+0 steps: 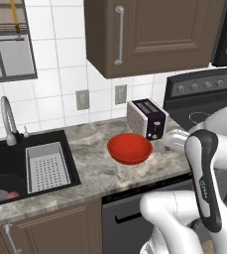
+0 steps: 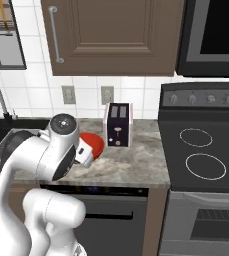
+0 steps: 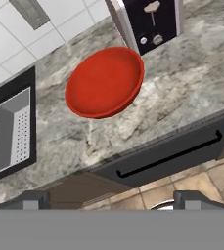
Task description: Clear the mugs and bowl far away from the sink.
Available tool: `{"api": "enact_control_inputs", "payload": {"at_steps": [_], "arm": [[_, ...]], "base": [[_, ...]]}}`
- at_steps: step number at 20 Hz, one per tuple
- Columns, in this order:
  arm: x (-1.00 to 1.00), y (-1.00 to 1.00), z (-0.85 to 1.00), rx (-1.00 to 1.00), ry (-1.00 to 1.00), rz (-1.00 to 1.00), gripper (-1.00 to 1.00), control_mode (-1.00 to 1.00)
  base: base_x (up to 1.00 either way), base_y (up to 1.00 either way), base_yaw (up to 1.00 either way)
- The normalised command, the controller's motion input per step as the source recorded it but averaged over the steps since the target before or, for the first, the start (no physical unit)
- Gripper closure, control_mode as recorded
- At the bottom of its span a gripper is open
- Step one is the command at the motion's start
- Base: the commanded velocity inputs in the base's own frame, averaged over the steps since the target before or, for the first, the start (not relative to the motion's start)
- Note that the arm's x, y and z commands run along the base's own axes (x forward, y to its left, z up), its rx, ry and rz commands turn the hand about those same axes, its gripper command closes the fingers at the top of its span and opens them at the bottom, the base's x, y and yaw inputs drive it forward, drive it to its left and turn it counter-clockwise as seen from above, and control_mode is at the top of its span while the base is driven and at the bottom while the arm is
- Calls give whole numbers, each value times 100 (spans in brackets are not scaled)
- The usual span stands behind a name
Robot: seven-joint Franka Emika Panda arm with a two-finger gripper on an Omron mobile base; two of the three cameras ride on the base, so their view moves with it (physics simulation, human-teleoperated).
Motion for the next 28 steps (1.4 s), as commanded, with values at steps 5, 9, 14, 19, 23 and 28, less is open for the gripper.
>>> {"api": "enact_control_inputs", "payload": {"at_steps": [5,9,14,19,23,28], "arm": [[39,-2,-26,0,0,0,-100,-100],[38,-4,-22,0,2,0,-100,-100],[35,-5,-21,0,3,0,-100,-100],[37,0,-23,0,2,0,-100,-100],[31,0,-22,0,0,0,-100,-100],[29,0,-23,0,0,0,-100,-100]], "base": [[0,0,0],[0,0,0],[0,0,0],[0,0,0],[0,0,0],[0,0,0]]}}
